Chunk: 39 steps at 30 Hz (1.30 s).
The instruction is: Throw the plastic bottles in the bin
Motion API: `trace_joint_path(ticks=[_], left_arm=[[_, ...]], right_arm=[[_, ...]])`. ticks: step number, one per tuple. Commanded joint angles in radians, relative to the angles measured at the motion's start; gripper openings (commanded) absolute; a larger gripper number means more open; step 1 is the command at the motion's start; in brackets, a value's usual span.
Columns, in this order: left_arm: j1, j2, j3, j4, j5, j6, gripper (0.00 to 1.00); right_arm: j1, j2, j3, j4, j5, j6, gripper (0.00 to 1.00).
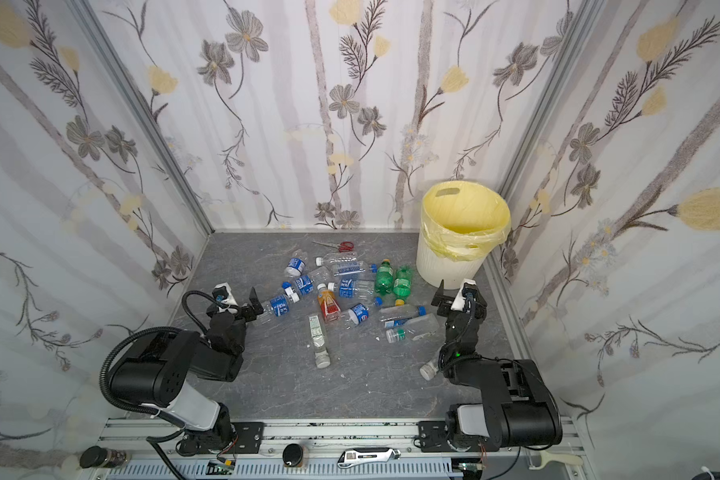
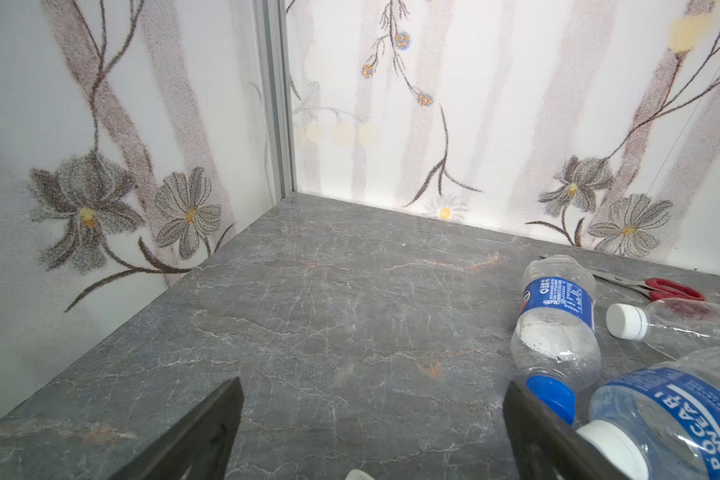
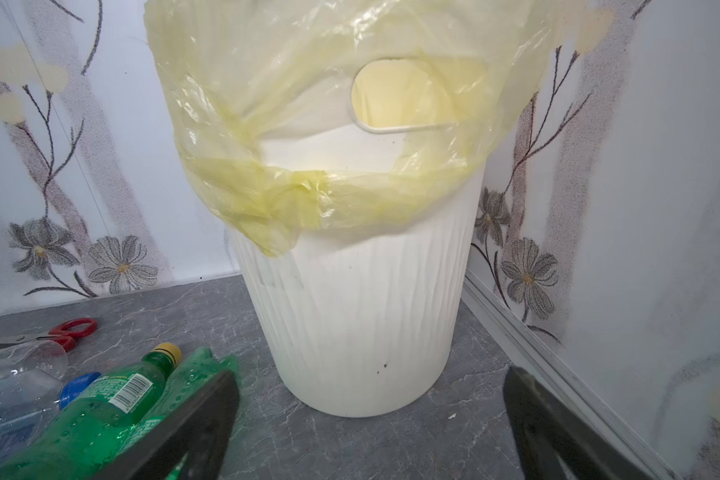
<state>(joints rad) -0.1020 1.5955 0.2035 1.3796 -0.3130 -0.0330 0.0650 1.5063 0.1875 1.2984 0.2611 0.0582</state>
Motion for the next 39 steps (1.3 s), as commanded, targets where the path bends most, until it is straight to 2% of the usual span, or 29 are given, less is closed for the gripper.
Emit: trace_joint_path(ticks=[1, 33, 36, 39], left_arm=[[0.001, 0.002, 0.004, 0.042, -0.004, -0.002, 1.00], [0.010, 0.004, 0.010, 0.037, 0.006, -0.009, 1.00], [0.015, -0.080, -0.010, 0.001, -0.004, -0.011, 1.00], [0.013, -0.209, -0.006, -0.113, -0.053, -0.031, 1.00]], right_arm=[[-0.001, -0.001, 0.006, 0.020, -0.002, -0.011, 1.00], [0.004, -0.027, 0.010, 0.001, 0.013, -0.013, 1.00], [0.002, -0.111, 0.038, -0.136, 0.040, 0.003, 1.00], [0.004, -0.141, 0.040, -0.157, 0.052, -0.001, 1.00]])
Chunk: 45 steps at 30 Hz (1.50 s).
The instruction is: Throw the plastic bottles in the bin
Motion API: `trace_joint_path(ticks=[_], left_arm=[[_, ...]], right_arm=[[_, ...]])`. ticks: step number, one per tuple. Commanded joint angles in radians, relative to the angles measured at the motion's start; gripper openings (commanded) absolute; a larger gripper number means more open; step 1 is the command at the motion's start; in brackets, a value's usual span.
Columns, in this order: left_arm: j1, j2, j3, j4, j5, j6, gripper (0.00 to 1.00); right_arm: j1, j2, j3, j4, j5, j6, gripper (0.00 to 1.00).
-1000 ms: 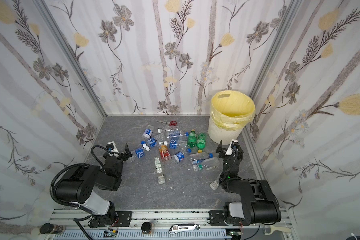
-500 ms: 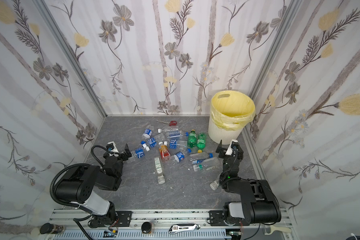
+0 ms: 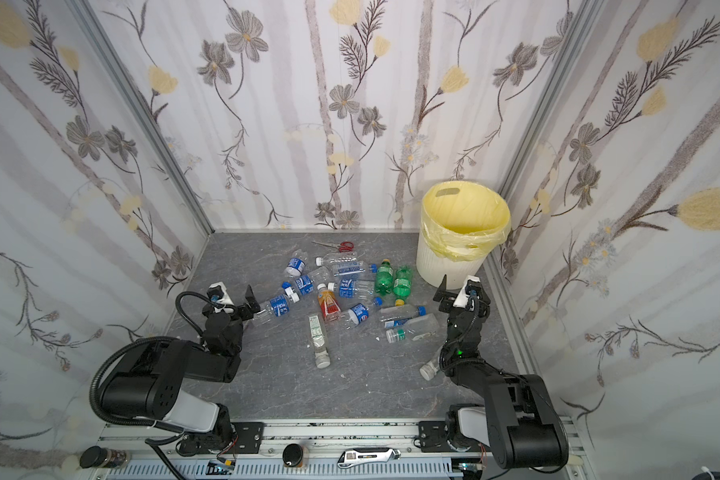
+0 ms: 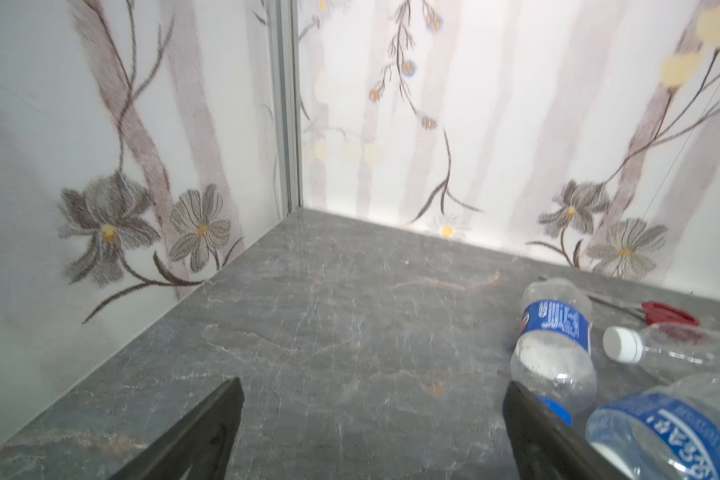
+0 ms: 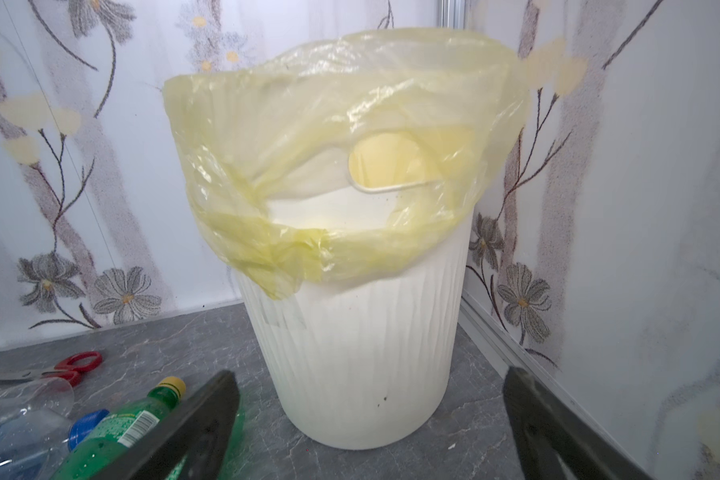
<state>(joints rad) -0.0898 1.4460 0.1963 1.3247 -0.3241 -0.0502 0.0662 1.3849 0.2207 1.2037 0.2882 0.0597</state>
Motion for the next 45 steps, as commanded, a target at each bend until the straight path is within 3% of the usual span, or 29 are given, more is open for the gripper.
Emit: trace_joint_path(ticks=[1, 4, 10, 16, 21, 27, 36, 45], left_arm=[[-0.007, -0.098, 0.004, -0.091, -0.052, -0.006, 1.00], [-0.026, -0.235, 0.036, -0.236, -0.095, -0.045, 1.00], [-0.058, -0.449, 0.217, -0.724, -0.078, -0.284, 1.00], [-0.169, -0.543, 0.326, -0.885, 0.002, -0.285, 1.00], [-0.240, -0.478, 0.504, -1.087, 0.104, -0.321, 1.00], [-0.349, -0.345, 0.640, -1.131, 0.119, -0.347, 1.00], [-0.493, -0.082, 0.953, -1.171, 0.077, -0.278, 1.00], [-0.653, 0.077, 1.142, -1.176, 0.014, -0.123, 1.00]], right_arm=[[0.004, -0.039, 0.003, -0.070, 0.036, -0.003, 1.00], [0.014, -0.100, 0.020, -0.152, 0.069, 0.002, 1.00], [0.093, -0.201, 0.129, -0.445, 0.105, 0.067, 1.00], [0.196, -0.284, 0.225, -0.666, 0.133, 0.085, 1.00], [0.232, -0.288, 0.388, -0.916, 0.107, 0.144, 1.00], [0.244, -0.235, 0.712, -1.235, 0.089, 0.115, 1.00], [0.239, 0.070, 1.361, -1.724, 0.020, -0.019, 1.00], [0.164, 0.406, 1.736, -1.963, -0.108, -0.080, 0.96]])
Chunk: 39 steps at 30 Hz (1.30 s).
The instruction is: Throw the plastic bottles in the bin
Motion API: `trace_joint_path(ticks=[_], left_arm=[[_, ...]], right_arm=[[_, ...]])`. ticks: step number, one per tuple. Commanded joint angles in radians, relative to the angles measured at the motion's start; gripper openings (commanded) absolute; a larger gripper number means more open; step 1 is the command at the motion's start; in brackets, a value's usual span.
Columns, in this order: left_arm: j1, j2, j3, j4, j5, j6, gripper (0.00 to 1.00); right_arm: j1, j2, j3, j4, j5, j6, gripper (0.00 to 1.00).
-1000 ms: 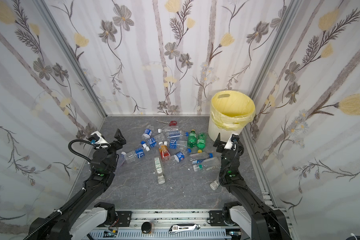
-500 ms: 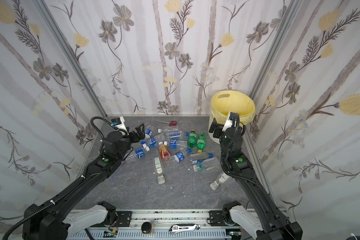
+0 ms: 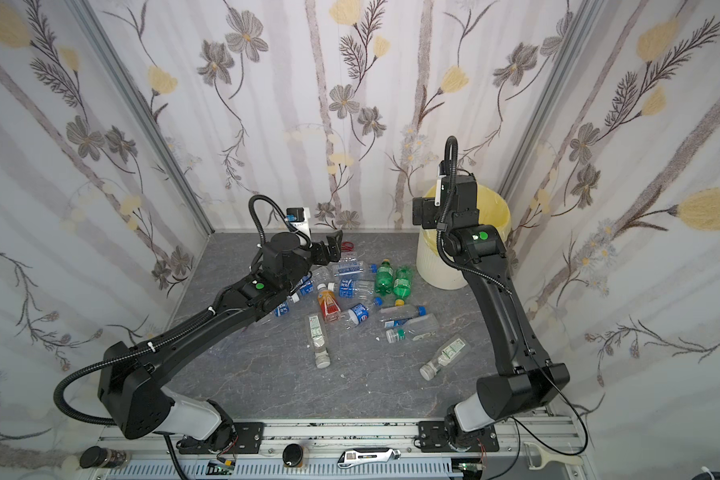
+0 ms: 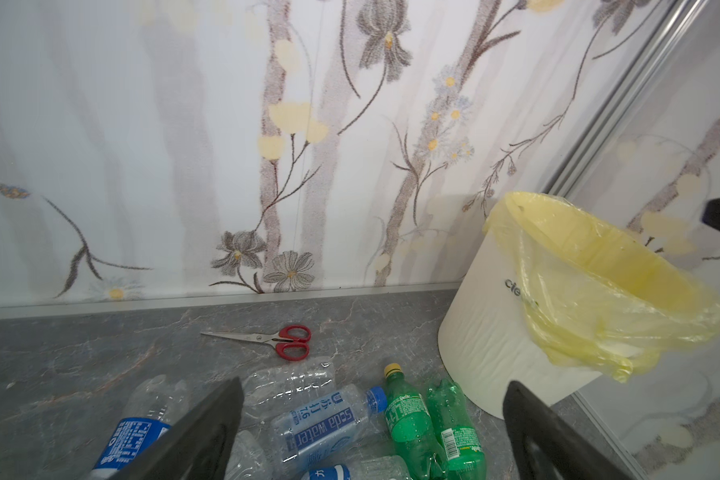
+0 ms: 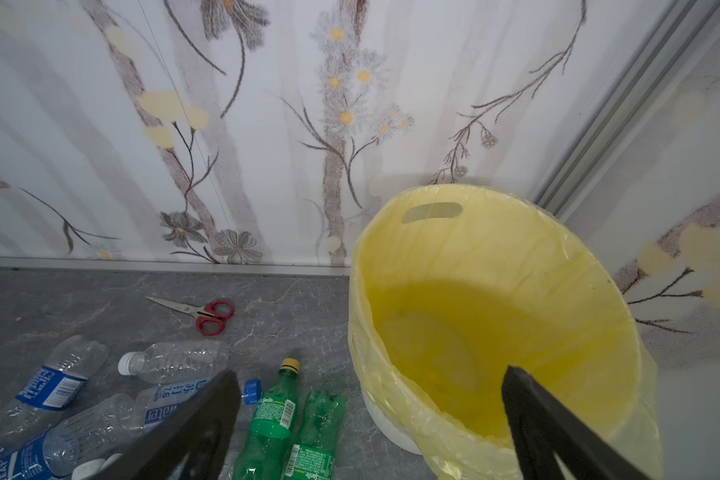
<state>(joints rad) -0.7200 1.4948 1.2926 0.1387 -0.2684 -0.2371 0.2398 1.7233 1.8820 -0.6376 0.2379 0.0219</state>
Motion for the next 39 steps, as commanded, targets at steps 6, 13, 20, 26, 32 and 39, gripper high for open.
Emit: trace_joint_path(ticks=[6, 13, 20, 26, 32, 39], left_arm=[[-0.057, 0.120, 0.115, 0.012, -0.074, 0.136, 1.00], [-0.062, 0.183, 0.168, 0.010, -0.020, 0.184, 1.00], [-0.062, 0.191, 0.151, 0.011, 0.015, 0.191, 1.00], [-0.062, 0.198, 0.143, 0.010, -0.006, 0.186, 1.00], [-0.060, 0.190, 0.123, 0.010, -0.013, 0.158, 1.00], [-0.060, 0.171, 0.098, 0.010, -0.025, 0.109, 1.00]], right_arm=[[-0.056, 0.217, 0.206, -0.167, -0.110, -0.052, 0.89], [-0.096, 0.359, 0.329, -0.185, -0.164, -0.077, 0.76], [-0.103, 0.452, 0.411, -0.196, -0.218, -0.098, 0.67], [-0.103, 0.493, 0.427, -0.203, -0.225, -0.101, 0.48], [-0.103, 0.499, 0.427, -0.215, -0.233, -0.104, 0.34], [-0.102, 0.490, 0.427, -0.214, -0.266, -0.099, 0.25]])
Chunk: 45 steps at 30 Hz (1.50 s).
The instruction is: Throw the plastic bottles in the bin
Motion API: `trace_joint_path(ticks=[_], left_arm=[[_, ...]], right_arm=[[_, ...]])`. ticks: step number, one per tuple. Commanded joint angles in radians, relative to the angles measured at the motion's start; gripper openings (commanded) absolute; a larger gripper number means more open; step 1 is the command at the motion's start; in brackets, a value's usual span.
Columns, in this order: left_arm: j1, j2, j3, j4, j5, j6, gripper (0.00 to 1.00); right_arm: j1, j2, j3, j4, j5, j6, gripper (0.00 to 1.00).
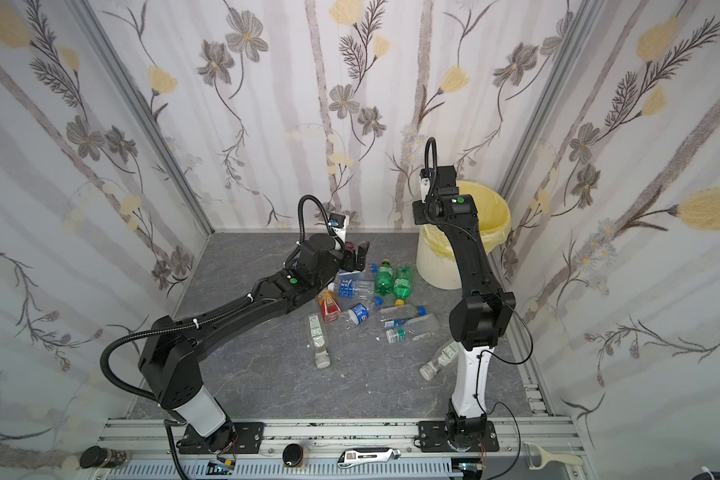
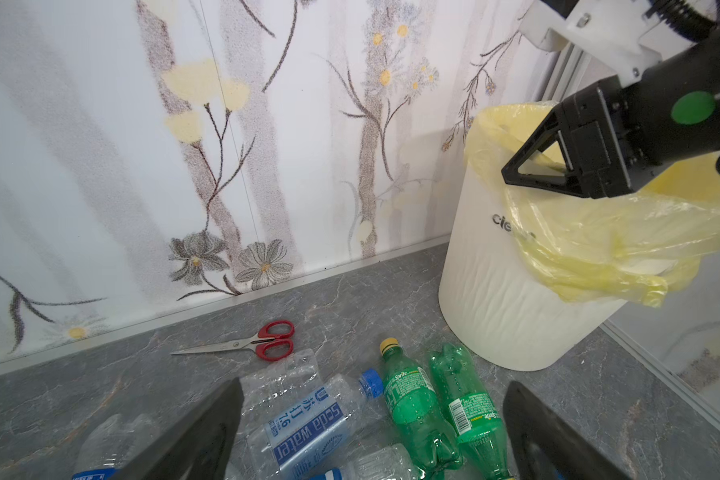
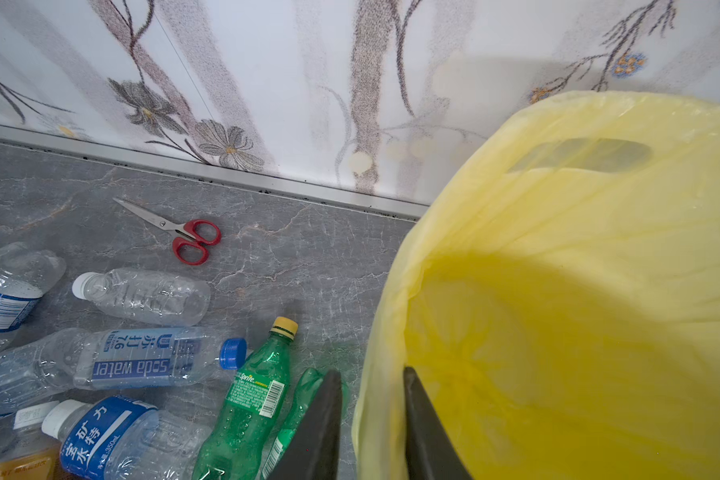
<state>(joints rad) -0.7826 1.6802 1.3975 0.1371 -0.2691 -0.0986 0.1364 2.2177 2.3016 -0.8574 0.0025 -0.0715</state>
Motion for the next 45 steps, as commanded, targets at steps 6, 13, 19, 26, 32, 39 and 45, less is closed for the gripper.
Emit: trace_joint_path(ticks=[6, 13, 19, 26, 32, 39, 45], left_arm=[[0.002, -0.042, -0.032, 0.011, -0.062, -0.043, 1.00], [0.004, -0.056, -0.047, 0.012, -0.057, -0.050, 1.00], [0.005, -0.060, -0.049, 0.012, -0.074, -0.053, 1.00], [0.005, -0.081, -0.067, 0.010, -0.095, -0.052, 1.00], [0.005, -0.099, -0.090, 0.010, -0.099, -0.065, 1.00], [0.006, -0.113, -0.097, 0.010, -0.099, -0.065, 1.00], [0.006, -0.115, -0.129, 0.009, -0.037, -0.031, 1.00]], right_arm=[[0.002, 0.008, 0.005, -0.003, -0.021, -0.002, 0.17], [0.010, 0.020, 0.005, -0.012, -0.039, 0.005, 0.03], [0.023, 0.011, 0.005, -0.015, -0.051, 0.014, 0.00], [0.029, -0.008, 0.005, -0.022, -0.093, 0.044, 0.00], [0.031, -0.016, 0.005, -0.030, -0.159, 0.061, 0.00], [0.038, -0.004, 0.004, -0.034, -0.159, 0.073, 0.00], [0.043, 0.004, 0.005, -0.022, -0.126, 0.087, 0.08]])
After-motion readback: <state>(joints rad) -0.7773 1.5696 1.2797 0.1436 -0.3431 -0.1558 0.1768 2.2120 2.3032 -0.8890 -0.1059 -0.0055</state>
